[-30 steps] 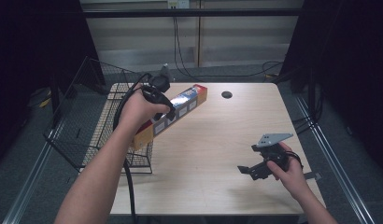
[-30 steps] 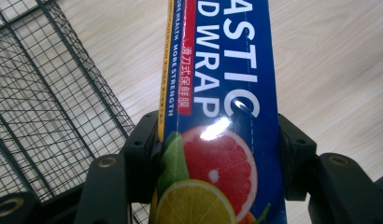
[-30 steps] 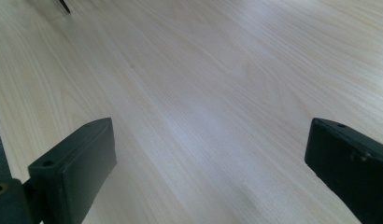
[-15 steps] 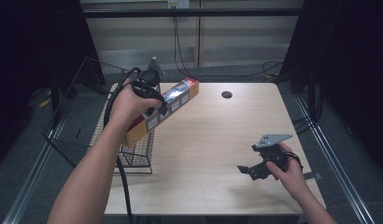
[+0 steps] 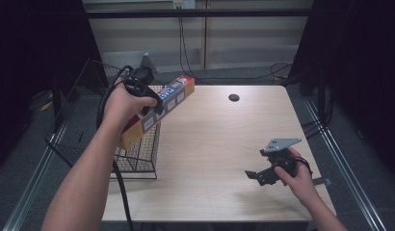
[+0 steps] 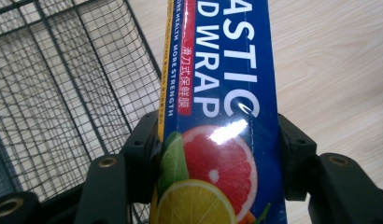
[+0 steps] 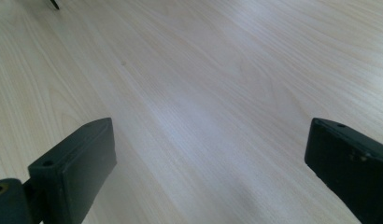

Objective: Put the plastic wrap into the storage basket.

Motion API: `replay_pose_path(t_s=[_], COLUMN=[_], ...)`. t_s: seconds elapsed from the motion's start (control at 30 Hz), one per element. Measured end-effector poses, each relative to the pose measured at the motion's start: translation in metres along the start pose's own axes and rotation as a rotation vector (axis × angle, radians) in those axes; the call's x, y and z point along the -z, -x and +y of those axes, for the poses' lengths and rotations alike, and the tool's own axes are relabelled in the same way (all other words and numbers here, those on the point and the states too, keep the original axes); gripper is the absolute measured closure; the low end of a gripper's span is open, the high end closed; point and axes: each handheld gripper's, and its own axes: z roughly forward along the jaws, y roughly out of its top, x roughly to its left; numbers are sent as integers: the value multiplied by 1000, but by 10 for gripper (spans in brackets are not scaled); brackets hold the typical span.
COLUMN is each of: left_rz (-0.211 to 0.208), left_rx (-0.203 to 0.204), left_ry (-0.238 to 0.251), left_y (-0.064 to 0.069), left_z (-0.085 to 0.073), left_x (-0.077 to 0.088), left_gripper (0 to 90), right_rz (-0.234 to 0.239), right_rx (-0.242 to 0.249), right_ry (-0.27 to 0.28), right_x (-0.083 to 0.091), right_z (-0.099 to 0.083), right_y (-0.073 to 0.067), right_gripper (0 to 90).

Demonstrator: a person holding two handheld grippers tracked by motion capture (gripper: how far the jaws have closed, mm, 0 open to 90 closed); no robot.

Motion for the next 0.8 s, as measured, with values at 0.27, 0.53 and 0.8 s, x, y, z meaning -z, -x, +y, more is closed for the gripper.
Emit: replay_pose_path(t_s=[0.27,0.53,0.8], left_rz=[20,22,38], left_rx=[34,62,85], left_ry=[5,5,15], left_y=[-12,-24,-31], left_z=[-4,-9,-12], left_x=[7,15,21], left_gripper=[442,441,442], right_rz=[7,6,4], right_rx=[-1,-3,-2], right_ry=[-6,-9,-10], right_x=[0,0,-1], right_z=[0,0,0], right_y=[0,0,0], right_gripper=[17,17,17])
